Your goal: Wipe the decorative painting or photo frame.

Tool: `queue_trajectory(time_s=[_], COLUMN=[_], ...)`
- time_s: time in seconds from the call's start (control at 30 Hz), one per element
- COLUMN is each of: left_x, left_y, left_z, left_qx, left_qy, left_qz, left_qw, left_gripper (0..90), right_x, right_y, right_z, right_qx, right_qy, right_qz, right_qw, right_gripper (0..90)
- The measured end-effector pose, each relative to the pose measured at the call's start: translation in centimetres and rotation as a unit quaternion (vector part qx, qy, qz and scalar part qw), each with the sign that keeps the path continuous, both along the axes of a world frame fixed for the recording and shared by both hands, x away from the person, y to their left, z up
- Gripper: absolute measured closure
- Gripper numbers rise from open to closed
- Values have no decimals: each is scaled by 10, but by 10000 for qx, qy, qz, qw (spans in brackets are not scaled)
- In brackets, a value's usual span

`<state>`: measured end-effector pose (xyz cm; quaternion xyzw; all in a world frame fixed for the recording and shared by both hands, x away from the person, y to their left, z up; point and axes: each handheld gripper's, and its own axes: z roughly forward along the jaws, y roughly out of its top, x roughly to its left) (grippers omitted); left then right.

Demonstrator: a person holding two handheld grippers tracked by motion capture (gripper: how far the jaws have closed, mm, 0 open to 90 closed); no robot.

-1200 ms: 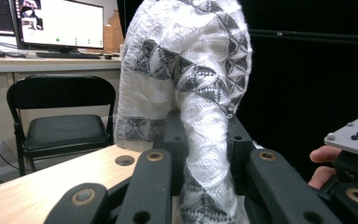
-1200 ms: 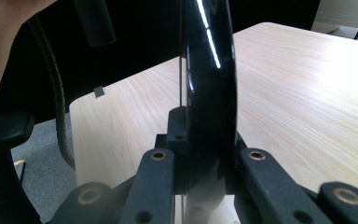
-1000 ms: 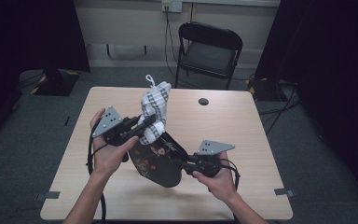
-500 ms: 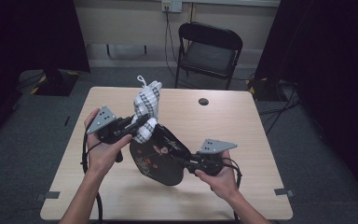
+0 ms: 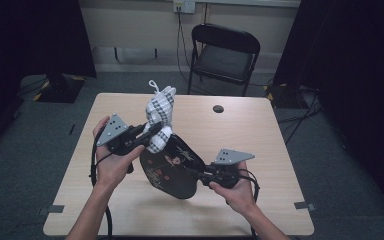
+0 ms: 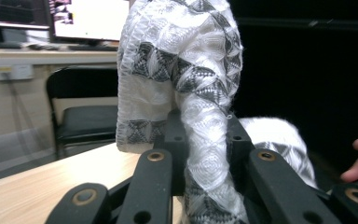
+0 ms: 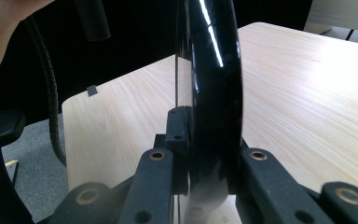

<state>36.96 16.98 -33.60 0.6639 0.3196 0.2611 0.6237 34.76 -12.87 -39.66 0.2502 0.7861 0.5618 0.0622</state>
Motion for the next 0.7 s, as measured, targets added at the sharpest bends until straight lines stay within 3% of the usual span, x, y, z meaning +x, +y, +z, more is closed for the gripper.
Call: queue_trajectory(time_s=[0.03, 0.17, 0.27, 0.3, 0.47, 0.53, 0.7], left_x=[1, 5, 2, 1, 3, 6, 15], left_y=[1, 4, 2, 1, 0, 2, 5], left_z=[-2, -6, -2, 0, -5, -9, -23], left_qx=[59, -134, -495, -456, -369, -332, 14], left_qy=[-13, 149, 124, 38, 21, 133, 416], left_qz=[14, 17, -251, -345, -147, -82, 49], left_qw=[10000, 9998, 9984, 9984, 9992, 9993, 9991], left_gripper=[771, 774, 775, 775, 775, 775, 775], right_x=[0, 1, 2, 2, 3, 4, 7], right_y=[0, 0, -1, -1, -3, -4, -9], right_z=[0, 0, 0, 0, 0, 1, 1], right_qx=[-12, -32, -25, -30, -33, -40, -28], right_qy=[-9, -37, -40, -44, -57, -40, -26], right_qz=[-18, -110, -110, -112, -125, -152, -229], right_qw=[10000, 9999, 9999, 9999, 9999, 9999, 9997], right_gripper=[797, 794, 796, 796, 796, 796, 798])
